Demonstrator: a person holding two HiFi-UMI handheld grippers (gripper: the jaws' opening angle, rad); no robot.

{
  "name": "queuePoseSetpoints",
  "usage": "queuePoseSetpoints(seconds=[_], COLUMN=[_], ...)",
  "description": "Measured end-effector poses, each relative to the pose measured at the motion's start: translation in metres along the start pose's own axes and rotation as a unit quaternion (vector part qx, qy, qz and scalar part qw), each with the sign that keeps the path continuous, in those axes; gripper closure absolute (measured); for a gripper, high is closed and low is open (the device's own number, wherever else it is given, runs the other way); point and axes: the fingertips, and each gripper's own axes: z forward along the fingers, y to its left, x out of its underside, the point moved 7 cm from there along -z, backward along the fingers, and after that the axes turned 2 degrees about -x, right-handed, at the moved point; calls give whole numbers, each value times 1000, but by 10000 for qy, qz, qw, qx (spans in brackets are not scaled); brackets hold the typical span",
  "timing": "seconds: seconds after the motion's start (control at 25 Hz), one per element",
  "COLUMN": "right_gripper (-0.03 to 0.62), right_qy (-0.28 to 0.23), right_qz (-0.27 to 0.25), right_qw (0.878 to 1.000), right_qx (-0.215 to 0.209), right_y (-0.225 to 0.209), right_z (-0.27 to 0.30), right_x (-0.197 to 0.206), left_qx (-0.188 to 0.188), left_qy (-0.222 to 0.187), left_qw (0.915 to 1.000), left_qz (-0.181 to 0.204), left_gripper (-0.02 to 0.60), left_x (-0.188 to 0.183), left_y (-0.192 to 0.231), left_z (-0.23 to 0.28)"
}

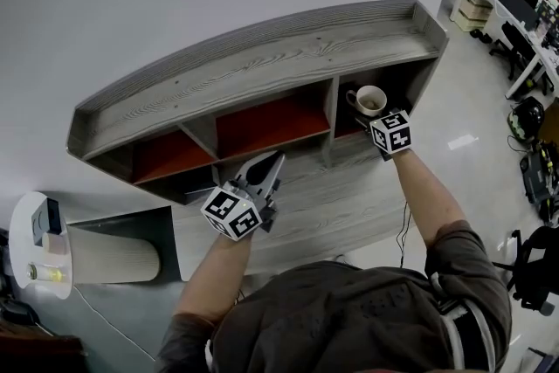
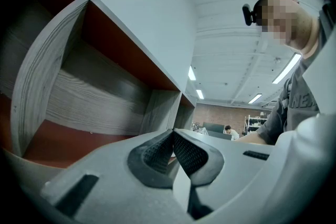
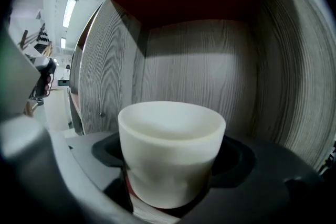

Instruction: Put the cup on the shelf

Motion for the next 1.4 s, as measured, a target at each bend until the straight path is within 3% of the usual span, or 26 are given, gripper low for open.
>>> queuePoseSetpoints(seconds=[0.32, 0.4, 0.6, 1.04, 1.2, 1.4], right_gripper=[150, 114, 63, 63, 105, 191], right_qy=[133, 139, -31, -584, -783, -955], right_qz=[75, 163, 190, 109, 50, 63], right_qw=[9999, 9998, 9998, 9982, 9968, 9931], right_qx=[-15, -34, -91, -36, -177, -678], right_y=[-2, -2, -1, 12, 34, 78], right_z=[3, 4, -1, -59, -91, -119], right_x=[-1, -2, -10, -42, -58, -77], left_qx=[-20, -33, -64, -257, -331, -477], left_qy=[-14, -19, -52, -249, -264, -276], left_qw=[10000, 10000, 10000, 9994, 9990, 9983], left_qz=[-2, -14, 32, 31, 118, 174], left_gripper=[584, 584, 584, 584, 584, 584], left_x=[-2, -3, -7, -14, -15, -17], left_y=[-2, -4, -5, -7, -9, -10], left_z=[-6, -8, -16, -49, -66, -87])
